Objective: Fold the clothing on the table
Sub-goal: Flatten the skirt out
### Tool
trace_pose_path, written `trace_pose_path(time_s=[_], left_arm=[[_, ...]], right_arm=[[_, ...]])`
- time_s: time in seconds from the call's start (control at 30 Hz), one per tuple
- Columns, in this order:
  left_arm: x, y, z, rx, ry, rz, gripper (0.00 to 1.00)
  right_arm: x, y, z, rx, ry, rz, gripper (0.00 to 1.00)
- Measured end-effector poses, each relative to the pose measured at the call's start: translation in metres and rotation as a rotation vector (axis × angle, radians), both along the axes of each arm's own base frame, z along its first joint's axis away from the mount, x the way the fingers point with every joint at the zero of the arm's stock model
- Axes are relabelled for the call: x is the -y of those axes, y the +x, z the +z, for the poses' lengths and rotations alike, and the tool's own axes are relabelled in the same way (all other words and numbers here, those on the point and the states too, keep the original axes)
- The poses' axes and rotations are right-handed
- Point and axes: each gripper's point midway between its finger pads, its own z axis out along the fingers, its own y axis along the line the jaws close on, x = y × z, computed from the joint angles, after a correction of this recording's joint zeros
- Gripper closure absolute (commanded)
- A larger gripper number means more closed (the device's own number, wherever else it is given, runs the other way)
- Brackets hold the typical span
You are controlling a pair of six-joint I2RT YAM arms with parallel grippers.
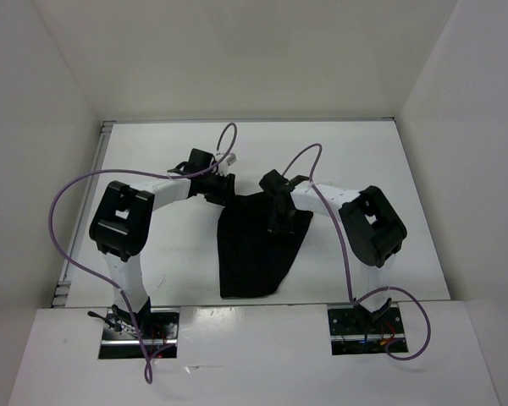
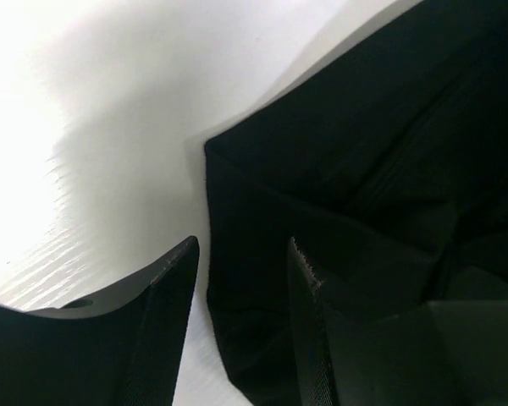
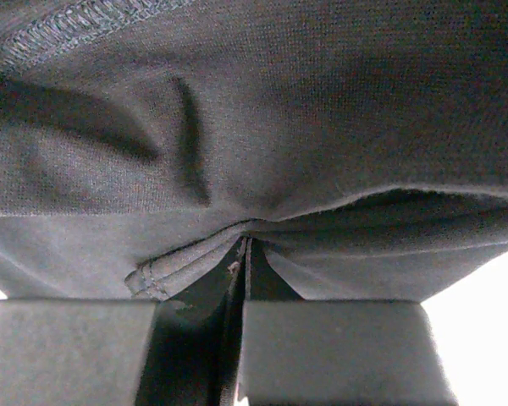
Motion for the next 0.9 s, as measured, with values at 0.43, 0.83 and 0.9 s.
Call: trace_pose_path(time_s=[0.43,0.83,0.9], left_arm=[[0.007,-0.007,-0.001,-0.042,-0.032,-0.036,0.49],[0.025,-0.006,-0.016,-0.022,0.050,-0.067,1.00],[0.025,-0.006,-0.014,-0.015,0.060,-0.062,1.00]], right_arm=[[0.000,-0.001,-0.001,-0.011,0.001,0.005,1.00],[0.001,0.000,0.000,-0.011,0.004,0.002,1.00],[0.002,0.000,0.000,-0.011,0.005,0.000,1.00]])
